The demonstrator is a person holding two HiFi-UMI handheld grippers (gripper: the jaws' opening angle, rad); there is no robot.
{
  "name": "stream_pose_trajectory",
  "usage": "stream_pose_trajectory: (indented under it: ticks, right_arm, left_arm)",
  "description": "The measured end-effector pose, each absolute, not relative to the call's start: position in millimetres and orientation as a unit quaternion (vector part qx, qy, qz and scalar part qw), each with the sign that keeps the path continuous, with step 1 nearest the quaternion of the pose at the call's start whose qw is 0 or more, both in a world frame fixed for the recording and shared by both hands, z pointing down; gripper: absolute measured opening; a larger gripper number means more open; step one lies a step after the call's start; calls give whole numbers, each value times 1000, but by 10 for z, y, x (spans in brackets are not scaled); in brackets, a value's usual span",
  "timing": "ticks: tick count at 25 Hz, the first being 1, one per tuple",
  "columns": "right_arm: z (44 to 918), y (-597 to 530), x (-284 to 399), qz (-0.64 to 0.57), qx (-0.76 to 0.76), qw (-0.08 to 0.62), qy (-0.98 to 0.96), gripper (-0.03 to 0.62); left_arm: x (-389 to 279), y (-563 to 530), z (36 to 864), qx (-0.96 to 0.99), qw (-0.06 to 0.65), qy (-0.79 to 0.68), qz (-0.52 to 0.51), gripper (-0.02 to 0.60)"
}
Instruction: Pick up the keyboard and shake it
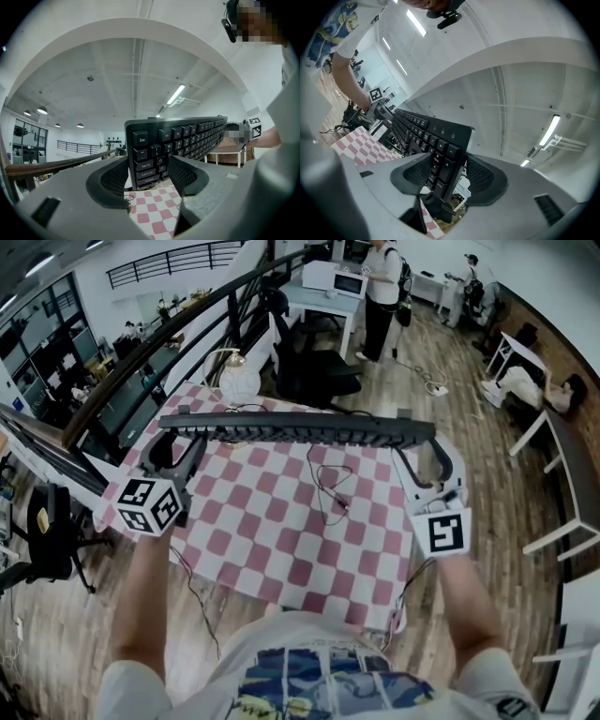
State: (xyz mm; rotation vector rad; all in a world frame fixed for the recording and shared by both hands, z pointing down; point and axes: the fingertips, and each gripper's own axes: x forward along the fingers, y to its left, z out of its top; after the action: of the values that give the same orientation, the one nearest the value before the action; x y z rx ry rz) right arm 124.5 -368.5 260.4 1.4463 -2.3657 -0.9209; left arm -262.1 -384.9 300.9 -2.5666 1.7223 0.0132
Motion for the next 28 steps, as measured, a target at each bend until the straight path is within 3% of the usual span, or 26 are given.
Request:
stream_pose_trajectory:
  ticks: [28]
  right_arm:
    - [2517, -3625, 1249, -330, 495, 102, -798, 232]
  left_arm:
    - [-2638, -3714, 2821, -824, 53, 564, 7, 259]
